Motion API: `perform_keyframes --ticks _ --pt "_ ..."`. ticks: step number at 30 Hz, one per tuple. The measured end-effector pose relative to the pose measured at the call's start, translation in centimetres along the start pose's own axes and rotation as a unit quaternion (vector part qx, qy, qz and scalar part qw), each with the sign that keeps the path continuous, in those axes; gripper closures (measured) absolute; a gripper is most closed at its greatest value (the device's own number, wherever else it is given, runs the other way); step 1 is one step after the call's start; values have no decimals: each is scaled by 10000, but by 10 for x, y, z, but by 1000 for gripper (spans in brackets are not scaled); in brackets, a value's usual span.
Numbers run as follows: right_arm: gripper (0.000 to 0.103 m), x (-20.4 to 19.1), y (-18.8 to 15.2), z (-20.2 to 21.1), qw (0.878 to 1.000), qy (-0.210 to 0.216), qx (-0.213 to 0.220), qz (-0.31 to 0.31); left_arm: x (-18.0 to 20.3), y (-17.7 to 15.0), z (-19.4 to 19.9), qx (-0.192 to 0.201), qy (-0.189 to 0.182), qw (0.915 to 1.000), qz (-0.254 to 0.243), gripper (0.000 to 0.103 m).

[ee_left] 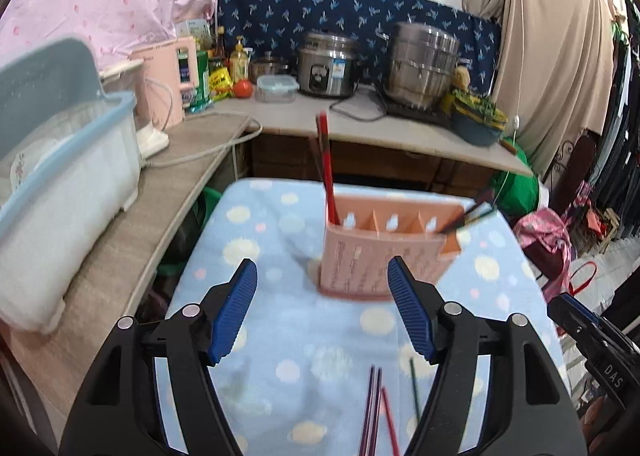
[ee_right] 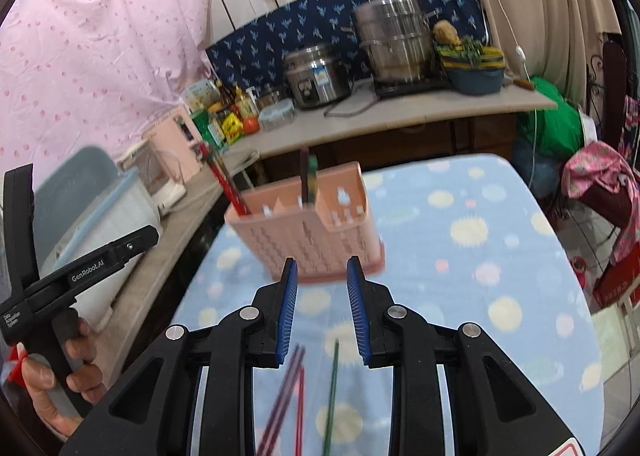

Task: Organize utensils
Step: 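Withdraw both open tools back over the remaining chopsticks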

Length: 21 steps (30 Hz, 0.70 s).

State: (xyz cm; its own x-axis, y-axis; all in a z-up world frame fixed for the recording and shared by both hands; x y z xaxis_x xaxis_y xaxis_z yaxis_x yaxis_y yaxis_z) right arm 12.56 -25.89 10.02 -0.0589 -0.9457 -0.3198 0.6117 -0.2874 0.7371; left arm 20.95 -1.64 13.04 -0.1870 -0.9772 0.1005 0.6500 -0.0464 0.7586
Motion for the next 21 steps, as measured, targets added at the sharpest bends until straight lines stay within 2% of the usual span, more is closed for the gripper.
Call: perform_keyframes --ticks 11,21 --pt "78 8 -111 4 9953 -291 -882 292 2 -108 -6 -708 104 9971 -251 39" --pt "78 4 -177 -3 9874 -257 -1509 395 -7 -167 -11 -1138 237 9930 -226 39"
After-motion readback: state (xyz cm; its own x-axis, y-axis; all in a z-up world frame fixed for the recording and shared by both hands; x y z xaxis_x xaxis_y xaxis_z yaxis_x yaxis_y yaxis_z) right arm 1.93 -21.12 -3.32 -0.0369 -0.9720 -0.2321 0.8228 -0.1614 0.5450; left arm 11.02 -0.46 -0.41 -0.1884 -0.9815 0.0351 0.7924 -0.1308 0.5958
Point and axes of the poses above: each gripper's, at about its wrist camera, not at the fingertips, and z roughly against the way its jaws point, x to its right, y to its top, the point moved 1 cm from there along -z, roughly the way its jaws point, and after that the axes turned 1 degree about -x, right-handed, at the moved point
